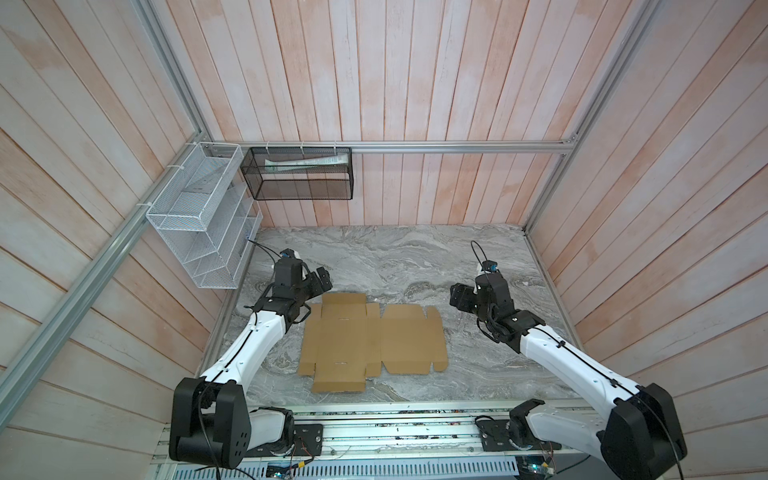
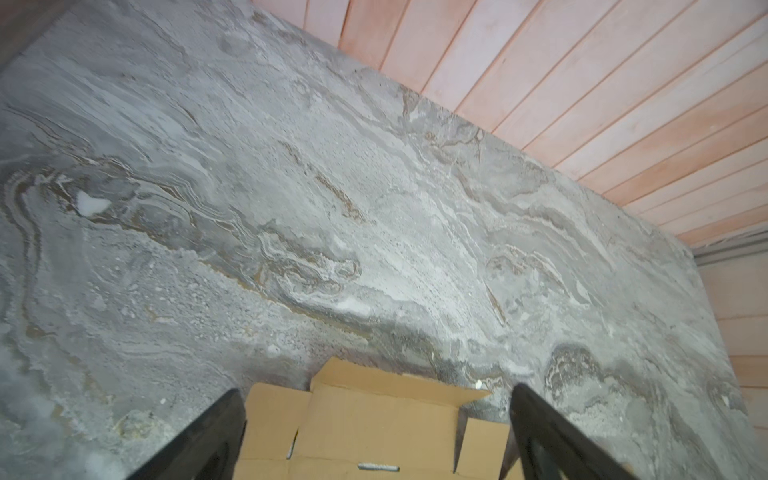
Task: Fold the paper box
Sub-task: 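Move both grippers over the cardboard blank and lower onto its panels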
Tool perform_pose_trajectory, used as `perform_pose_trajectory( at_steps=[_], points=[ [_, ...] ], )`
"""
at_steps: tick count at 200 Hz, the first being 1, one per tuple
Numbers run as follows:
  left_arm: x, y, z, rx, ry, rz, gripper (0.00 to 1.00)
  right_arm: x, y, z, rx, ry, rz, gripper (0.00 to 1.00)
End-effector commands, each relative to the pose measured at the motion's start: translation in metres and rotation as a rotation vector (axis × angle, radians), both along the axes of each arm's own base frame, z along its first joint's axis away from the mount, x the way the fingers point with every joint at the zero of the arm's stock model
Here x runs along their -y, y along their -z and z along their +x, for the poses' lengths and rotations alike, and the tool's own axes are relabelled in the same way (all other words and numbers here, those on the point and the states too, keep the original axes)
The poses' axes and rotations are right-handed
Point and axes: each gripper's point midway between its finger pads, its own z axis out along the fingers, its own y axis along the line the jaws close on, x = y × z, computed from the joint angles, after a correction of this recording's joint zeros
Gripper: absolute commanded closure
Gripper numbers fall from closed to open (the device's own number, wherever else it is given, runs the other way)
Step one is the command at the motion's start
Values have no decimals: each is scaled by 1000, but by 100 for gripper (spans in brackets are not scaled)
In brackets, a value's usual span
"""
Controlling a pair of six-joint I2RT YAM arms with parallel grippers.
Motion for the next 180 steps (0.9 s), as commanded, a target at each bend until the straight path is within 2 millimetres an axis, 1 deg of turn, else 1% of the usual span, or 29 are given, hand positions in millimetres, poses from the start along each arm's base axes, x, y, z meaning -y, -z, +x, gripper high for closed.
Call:
perform_pose_trajectory(
  at_steps=[1, 22, 43, 77, 111, 119, 145, 180],
  points=[
    [14, 12, -6, -53, 41, 1, 0, -16, 22, -17, -101, 2, -8, 32],
    [20, 27, -9, -97, 59, 7, 0, -35, 39, -29, -153, -27, 4, 42],
    [23, 42, -16, -143, 75, 7, 8, -54, 54, -40, -204, -63, 8, 51],
    [26, 66, -31, -201, 85, -10, 29, -81, 76, -60, -296, -107, 31, 63],
    [26, 88, -44, -261, 85, -12, 59, -106, 90, -77, -355, -147, 49, 74],
    [25, 93, -47, -274, 84, -11, 65, -111, 93, -81, -367, -160, 56, 76],
    [25, 106, -55, -311, 83, -11, 83, -121, 105, -90, -413, -178, 74, 81],
    [23, 125, -65, -361, 70, -12, 99, -127, 116, -94, -450, -177, 86, 85]
  ],
)
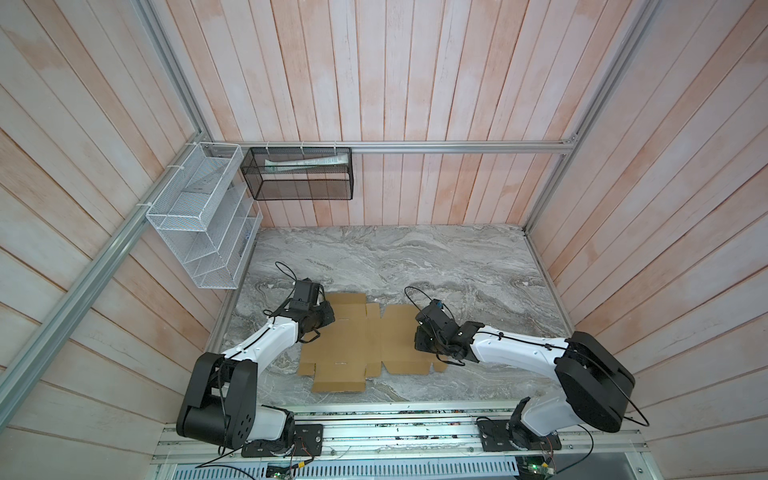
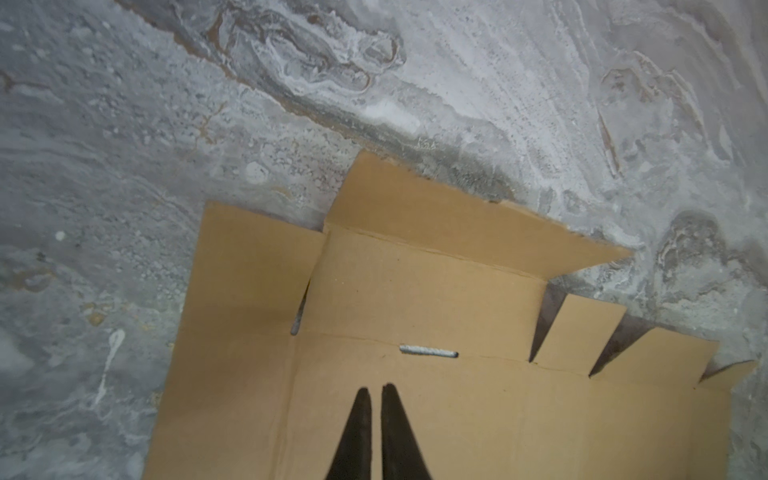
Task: Fold the paper box
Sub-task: 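Move both grippers over the cardboard blank and lower onto its panels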
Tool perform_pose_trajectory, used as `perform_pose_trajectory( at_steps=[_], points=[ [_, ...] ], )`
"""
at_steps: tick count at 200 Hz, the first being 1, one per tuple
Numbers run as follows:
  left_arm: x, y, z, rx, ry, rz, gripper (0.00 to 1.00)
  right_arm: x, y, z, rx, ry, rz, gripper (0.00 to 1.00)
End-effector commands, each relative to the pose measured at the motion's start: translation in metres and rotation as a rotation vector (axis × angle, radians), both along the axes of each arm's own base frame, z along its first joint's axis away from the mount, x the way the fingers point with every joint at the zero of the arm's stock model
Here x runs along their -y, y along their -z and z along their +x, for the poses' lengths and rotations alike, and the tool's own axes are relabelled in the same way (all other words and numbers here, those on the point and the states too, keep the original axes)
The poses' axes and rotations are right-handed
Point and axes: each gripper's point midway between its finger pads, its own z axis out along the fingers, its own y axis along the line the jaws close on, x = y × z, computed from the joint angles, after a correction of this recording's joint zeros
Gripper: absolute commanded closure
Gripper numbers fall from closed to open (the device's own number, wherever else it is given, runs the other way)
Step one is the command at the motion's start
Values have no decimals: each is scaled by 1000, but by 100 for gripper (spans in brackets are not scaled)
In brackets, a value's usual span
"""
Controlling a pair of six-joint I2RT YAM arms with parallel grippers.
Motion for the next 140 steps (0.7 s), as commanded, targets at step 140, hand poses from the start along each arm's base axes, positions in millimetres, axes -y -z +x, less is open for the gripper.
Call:
perform_pose_trajectory(
  at_steps=[140],
  points=[
    [1, 61, -30, -190, -22, -13, 100, 9, 40, 33, -117, 66, -22, 93]
  ],
)
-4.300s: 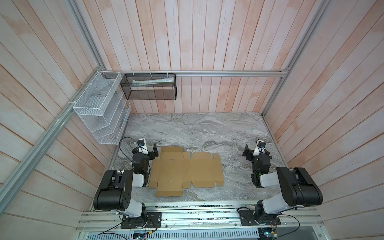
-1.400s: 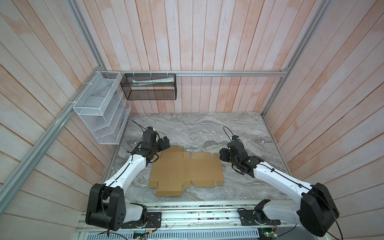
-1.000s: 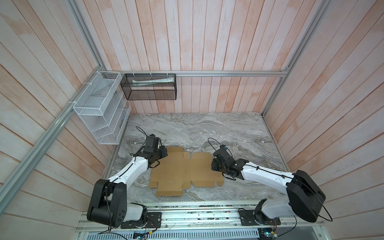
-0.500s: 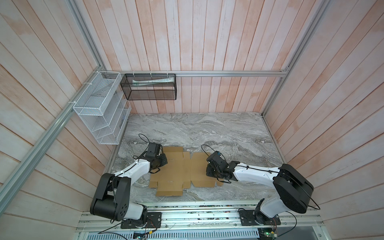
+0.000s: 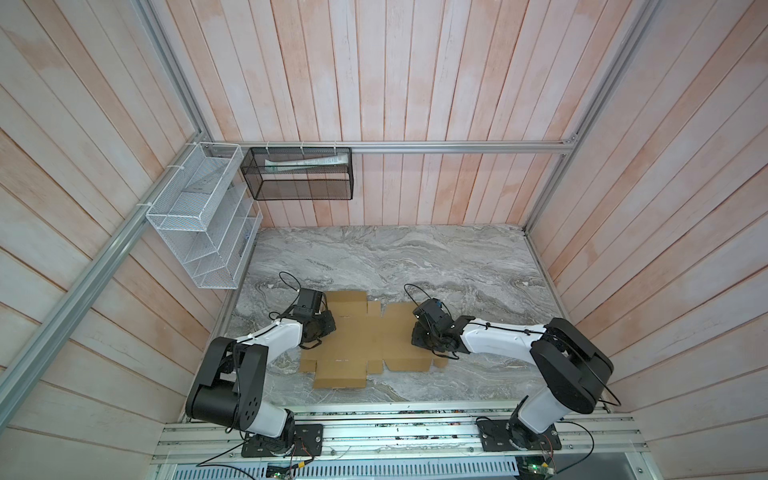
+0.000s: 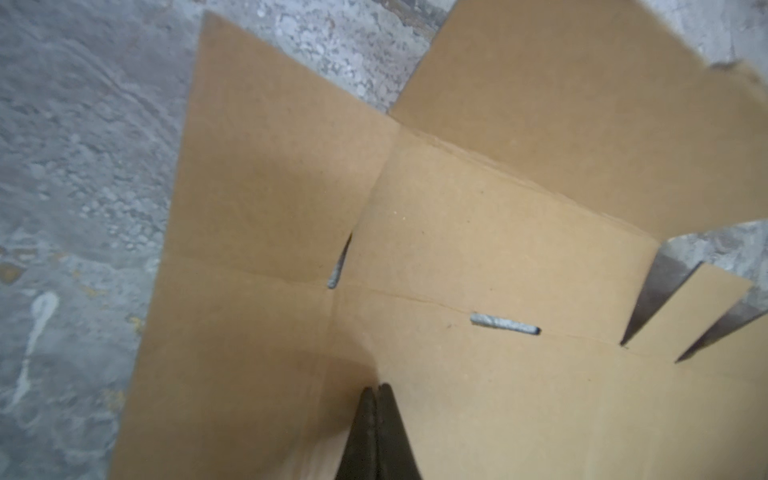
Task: Fold the paper box
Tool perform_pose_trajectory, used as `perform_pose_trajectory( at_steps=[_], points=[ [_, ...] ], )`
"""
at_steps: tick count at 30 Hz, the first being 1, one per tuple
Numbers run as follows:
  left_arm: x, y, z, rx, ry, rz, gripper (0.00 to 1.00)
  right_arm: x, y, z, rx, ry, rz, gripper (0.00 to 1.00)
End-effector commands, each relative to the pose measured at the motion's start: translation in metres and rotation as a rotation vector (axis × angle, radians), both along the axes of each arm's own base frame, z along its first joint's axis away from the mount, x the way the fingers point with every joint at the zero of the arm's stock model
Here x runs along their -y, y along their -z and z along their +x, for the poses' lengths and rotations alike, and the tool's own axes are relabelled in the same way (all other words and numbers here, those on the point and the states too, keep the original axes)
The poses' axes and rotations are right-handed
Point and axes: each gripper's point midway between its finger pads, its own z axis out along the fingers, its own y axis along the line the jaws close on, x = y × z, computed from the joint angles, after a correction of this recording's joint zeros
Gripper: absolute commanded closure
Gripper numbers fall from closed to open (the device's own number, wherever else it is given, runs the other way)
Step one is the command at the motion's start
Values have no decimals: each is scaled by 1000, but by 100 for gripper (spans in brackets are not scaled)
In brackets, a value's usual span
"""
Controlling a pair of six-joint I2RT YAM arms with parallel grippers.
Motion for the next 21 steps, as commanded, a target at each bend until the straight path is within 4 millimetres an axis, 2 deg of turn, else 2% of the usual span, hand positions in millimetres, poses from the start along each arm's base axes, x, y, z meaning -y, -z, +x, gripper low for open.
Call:
perform_pose_trajectory(
  at_steps=[1, 7, 12, 16, 18, 21],
  points=[
    [1, 21, -19, -103, -2, -1, 100, 9, 18, 7, -49, -22, -43, 93],
    [12, 23, -27, -135, 0, -31, 100, 13, 33, 41, -65, -70, -83, 96],
    [33, 27, -37, -162, 21, -68, 100, 16, 38, 85, -50, -114, -113, 98],
    [53, 30, -46, -181, 53, -94, 100, 20, 25, 134, 17, -145, -123, 98],
    [64, 29, -49, -181, 71, -110, 100, 20, 13, 158, 59, -156, -114, 97],
    [78, 25, -50, -176, 93, -125, 100, 18, -12, 182, 115, -176, -118, 94]
  ],
)
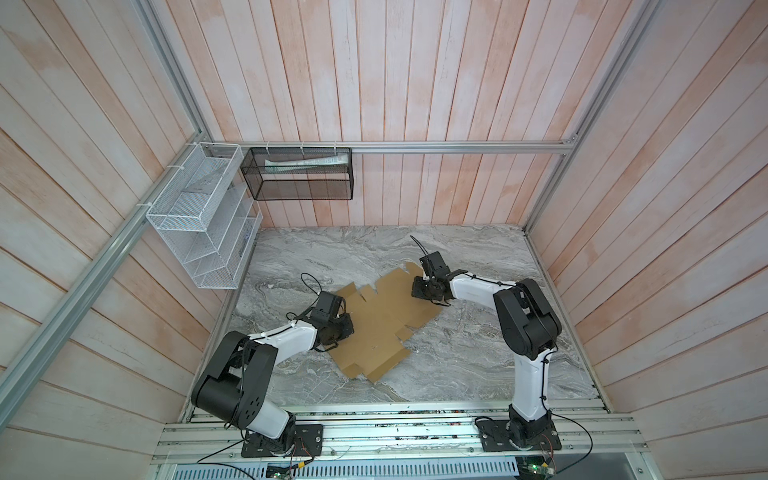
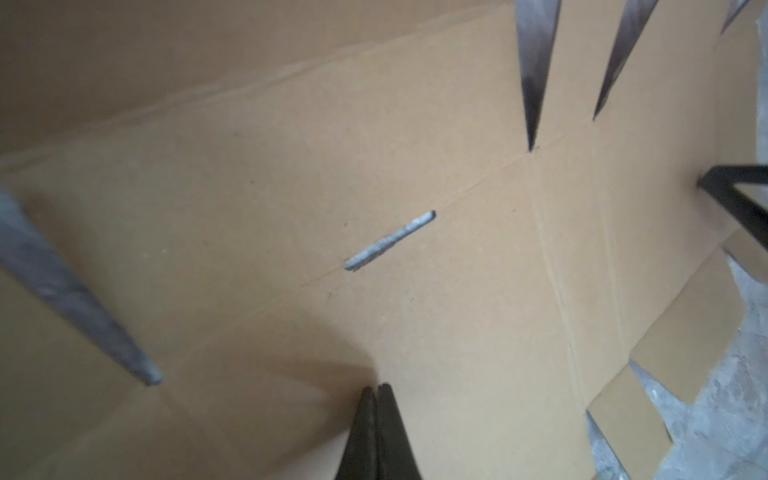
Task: Fold the paper box
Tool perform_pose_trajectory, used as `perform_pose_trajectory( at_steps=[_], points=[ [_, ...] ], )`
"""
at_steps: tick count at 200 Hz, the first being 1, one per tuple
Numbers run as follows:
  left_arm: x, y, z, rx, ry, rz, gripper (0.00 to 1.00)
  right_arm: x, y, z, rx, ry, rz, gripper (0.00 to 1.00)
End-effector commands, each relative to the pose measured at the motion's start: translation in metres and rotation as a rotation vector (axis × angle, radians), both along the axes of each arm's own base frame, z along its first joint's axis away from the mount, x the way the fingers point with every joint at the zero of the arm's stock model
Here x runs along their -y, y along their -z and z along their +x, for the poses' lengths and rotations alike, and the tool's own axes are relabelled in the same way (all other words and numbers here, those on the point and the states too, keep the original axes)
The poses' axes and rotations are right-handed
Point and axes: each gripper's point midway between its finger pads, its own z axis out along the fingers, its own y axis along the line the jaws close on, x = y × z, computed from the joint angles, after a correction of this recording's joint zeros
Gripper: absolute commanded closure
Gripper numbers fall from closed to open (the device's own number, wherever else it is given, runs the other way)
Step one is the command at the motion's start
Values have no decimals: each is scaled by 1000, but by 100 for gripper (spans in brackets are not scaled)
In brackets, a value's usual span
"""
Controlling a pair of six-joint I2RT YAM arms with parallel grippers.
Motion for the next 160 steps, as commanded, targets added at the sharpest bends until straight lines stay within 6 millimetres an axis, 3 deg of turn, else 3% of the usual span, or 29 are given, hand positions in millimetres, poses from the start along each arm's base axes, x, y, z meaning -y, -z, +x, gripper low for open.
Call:
perform_pose_trajectory(
  at_steps=[1, 30, 66, 106, 160],
  points=[
    [6, 22, -32, -141, 13, 10, 100, 7, -14, 8, 4, -74, -74, 93],
    [12, 4, -22, -90, 6, -1, 100, 2, -51, 0, 52, -79, -63, 87],
    [8, -19, -2, -13, 5, 48, 100, -19, -79, -55, 71, -96, -23, 79],
    [7, -24, 17, 8, 25, 80, 100, -56, -75, -121, 22, -120, 51, 80],
    [-5, -25, 27, 19, 1, 97, 100, -89, -55, -158, -59, -155, 86, 83]
  ],
)
